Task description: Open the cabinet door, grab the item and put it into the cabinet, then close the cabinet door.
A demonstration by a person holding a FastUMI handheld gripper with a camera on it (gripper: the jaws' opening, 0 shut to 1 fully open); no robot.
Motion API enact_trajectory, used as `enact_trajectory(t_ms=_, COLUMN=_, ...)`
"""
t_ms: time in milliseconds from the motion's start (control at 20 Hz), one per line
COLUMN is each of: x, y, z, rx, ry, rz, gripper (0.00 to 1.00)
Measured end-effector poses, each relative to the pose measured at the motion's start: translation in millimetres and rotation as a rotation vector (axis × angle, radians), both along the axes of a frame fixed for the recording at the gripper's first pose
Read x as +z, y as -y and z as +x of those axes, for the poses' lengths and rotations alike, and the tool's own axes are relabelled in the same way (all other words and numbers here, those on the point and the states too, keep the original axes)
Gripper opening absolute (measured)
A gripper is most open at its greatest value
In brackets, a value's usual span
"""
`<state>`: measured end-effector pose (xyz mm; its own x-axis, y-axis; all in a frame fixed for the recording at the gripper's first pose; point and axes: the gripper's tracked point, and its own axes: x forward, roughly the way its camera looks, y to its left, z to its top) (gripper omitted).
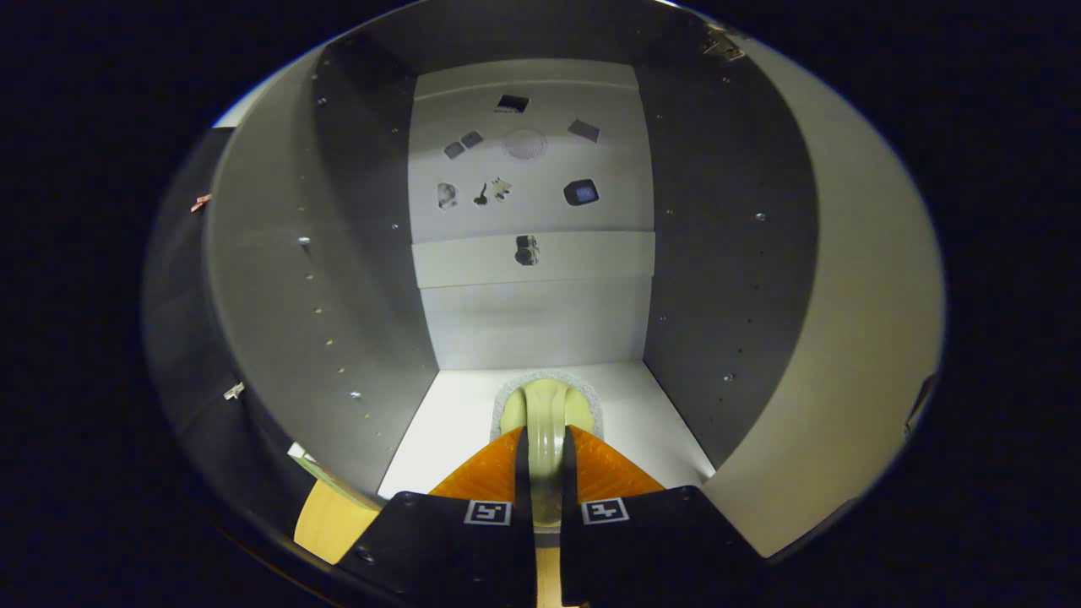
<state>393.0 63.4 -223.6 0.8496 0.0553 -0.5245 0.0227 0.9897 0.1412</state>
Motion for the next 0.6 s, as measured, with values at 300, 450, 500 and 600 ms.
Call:
enact_trajectory(t_ms=300, x=-46.8, y=-2.8, z=42.2, rx=0.0, ry=-0.056, rz=-0.026, gripper=0.15)
enact_trajectory(t_ms=450, x=-65.0, y=-2.8, z=57.3, rx=0.007, ry=-0.08, rz=-0.037, gripper=0.15)
enact_trajectory(t_ms=500, x=-70.5, y=-2.4, z=62.3, rx=0.004, ry=-0.088, rz=-0.034, gripper=0.15)
enact_trajectory(t_ms=600, x=-82.9, y=-3.3, z=69.9, rx=0.002, ry=-0.112, rz=-0.032, gripper=0.15)
